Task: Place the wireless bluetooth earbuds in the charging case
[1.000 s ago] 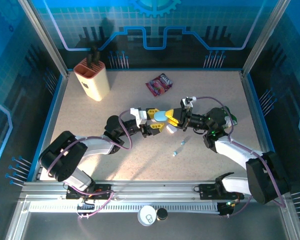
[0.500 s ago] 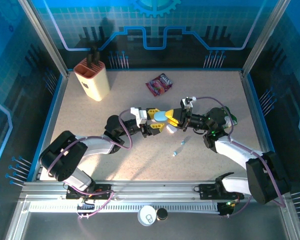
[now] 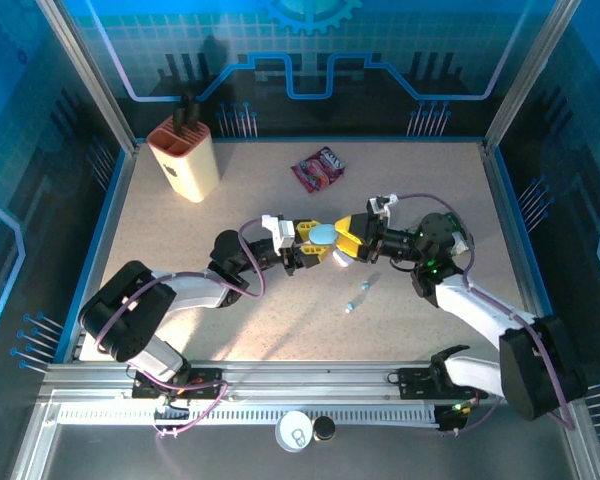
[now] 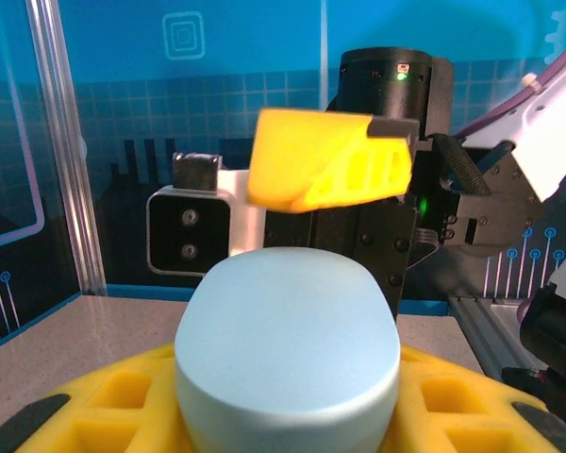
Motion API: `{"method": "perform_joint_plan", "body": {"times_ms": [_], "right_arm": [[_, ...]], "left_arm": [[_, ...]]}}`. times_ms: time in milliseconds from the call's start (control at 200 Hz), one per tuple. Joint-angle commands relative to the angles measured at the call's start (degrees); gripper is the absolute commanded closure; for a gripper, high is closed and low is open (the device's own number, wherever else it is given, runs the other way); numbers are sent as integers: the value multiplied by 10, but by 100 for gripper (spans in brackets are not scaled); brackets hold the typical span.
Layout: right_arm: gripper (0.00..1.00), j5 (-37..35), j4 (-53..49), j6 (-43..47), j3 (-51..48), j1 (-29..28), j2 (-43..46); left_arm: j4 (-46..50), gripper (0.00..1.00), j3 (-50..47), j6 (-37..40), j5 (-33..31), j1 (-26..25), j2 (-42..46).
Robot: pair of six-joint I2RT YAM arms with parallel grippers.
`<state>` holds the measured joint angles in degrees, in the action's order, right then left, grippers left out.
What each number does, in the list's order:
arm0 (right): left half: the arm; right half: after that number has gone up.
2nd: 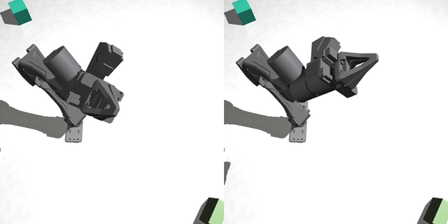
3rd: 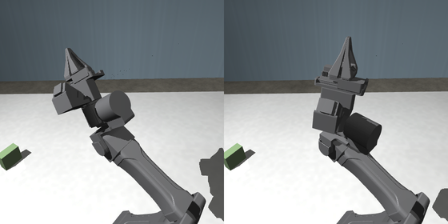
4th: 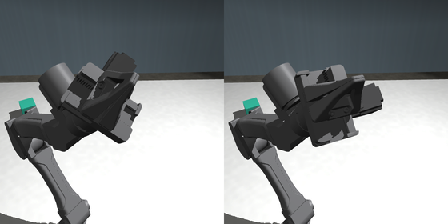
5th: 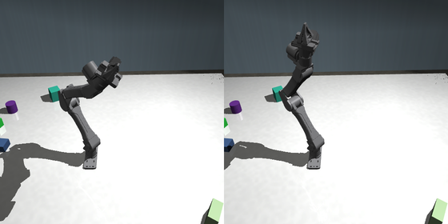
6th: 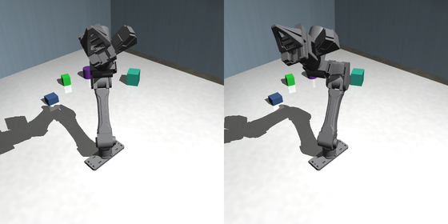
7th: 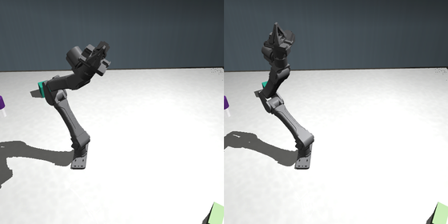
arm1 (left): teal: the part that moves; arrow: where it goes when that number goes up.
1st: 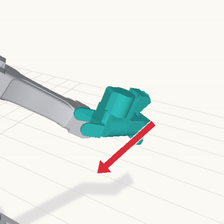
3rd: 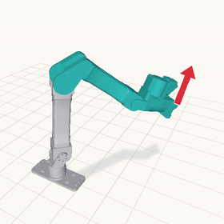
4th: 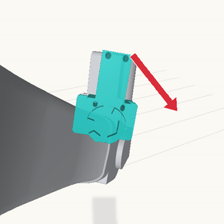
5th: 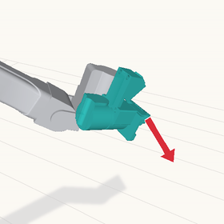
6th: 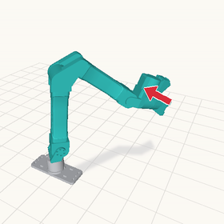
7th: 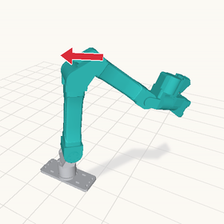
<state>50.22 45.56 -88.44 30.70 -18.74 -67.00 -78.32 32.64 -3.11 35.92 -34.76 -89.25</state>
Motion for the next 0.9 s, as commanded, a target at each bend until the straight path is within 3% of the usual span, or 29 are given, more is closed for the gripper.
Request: {"method": "perform_joint_plan", "body": {"times_ms": [0, 115, 230, 330, 450, 610, 895], "right_arm": [[27, -21, -197, 185, 43, 13, 57], [22, -79, -442, 411, 105, 14, 106], [20, -147, -594, 625, 163, -16, 128], [18, -219, -683, 793, 217, -83, 128], [17, -282, -719, 928, 241, -157, 126], [18, -342, -723, 1003, 248, -202, 113], [18, -440, -674, 977, 235, -206, 109]], "left_arm": [[-2, 62, -5, -3, 22, 1, 4], [52, 62, -17, 21, 31, 2, 26], [127, 62, -20, 40, 66, 5, 54], [174, 61, -22, 46, 92, 6, 75], [216, 61, -18, 43, 113, 6, 95], [224, 61, -22, 41, 122, 6, 108], [216, 61, -30, 50, 127, 6, 114]]}}
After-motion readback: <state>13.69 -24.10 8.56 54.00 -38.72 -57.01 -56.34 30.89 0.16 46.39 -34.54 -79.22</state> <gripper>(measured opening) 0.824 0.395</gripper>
